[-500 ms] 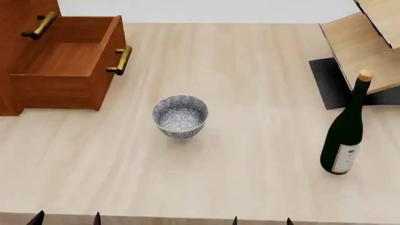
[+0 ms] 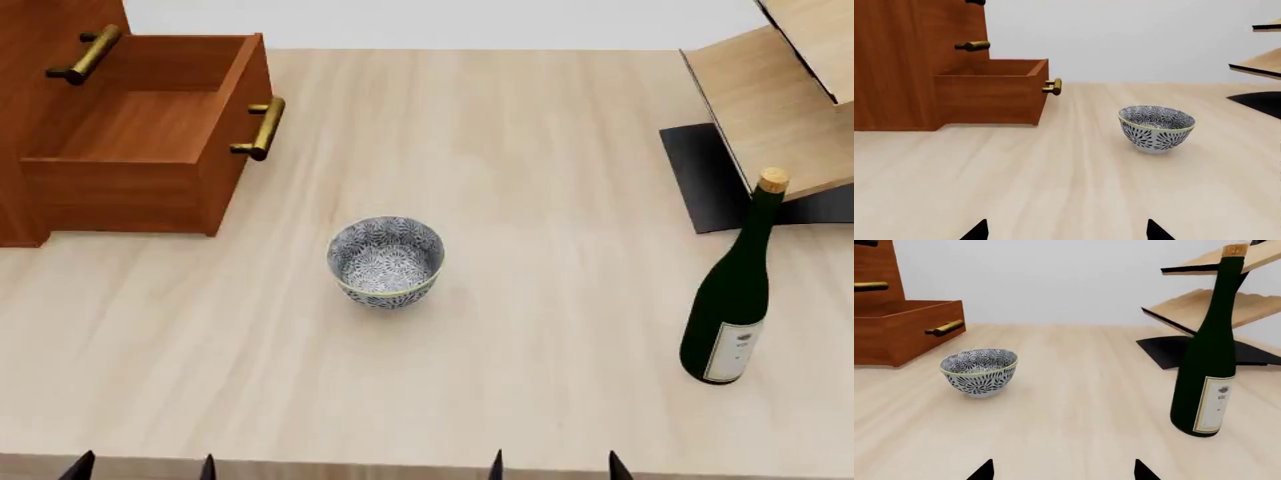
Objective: Put the wine bottle in the bottom drawer of the cabinet.
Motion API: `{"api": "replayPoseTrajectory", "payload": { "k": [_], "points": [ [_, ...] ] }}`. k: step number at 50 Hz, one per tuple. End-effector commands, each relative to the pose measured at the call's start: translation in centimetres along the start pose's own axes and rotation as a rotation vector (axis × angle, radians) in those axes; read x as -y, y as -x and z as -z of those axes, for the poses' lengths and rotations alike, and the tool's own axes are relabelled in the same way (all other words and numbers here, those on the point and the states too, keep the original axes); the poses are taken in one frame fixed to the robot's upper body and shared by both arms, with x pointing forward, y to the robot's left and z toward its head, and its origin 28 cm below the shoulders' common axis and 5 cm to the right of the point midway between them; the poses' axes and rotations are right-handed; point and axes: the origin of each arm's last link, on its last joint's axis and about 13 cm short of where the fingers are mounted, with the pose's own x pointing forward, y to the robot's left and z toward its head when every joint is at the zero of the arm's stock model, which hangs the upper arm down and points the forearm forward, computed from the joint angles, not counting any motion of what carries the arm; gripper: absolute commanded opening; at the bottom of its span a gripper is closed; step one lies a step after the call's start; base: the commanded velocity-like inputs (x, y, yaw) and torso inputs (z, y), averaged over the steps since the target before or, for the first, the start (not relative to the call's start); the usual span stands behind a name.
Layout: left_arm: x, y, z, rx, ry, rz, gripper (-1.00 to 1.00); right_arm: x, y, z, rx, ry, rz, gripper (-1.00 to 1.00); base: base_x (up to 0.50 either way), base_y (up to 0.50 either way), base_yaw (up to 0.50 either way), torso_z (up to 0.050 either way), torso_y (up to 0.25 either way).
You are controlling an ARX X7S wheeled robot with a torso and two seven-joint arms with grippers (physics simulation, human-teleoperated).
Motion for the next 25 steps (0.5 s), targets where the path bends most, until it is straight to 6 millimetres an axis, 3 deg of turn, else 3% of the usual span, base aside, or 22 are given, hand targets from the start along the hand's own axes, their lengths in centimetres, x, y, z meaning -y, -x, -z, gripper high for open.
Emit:
{"api": "replayPoseTrajectory", "payload": {
  "k": [1, 17, 25],
  "points": [
    [-0.1, 0.0, -2.4, -0.009, 0.002, 0.011, 1.0, 0.1, -0.5, -2.0, -0.001, 0.002, -0.011, 1.0, 0.0, 0.0, 0.0, 0.0, 0.0],
    [-0.2, -0.2, -10.6, 0.07, -0.022, 0.045, 1.0, 0.2, -1.2, -5.8, 0.032, 0.019, -0.019, 1.0, 0.0, 0.0, 0.0, 0.0, 0.0],
    [-0.1, -0.7, -13.4, 0.084, -0.025, 0.049, 1.0, 0.2, -1.7, -7.5, 0.037, 0.019, -0.029, 1.0, 0.0, 0.0, 0.0, 0.0, 0.0]
  ]
}}
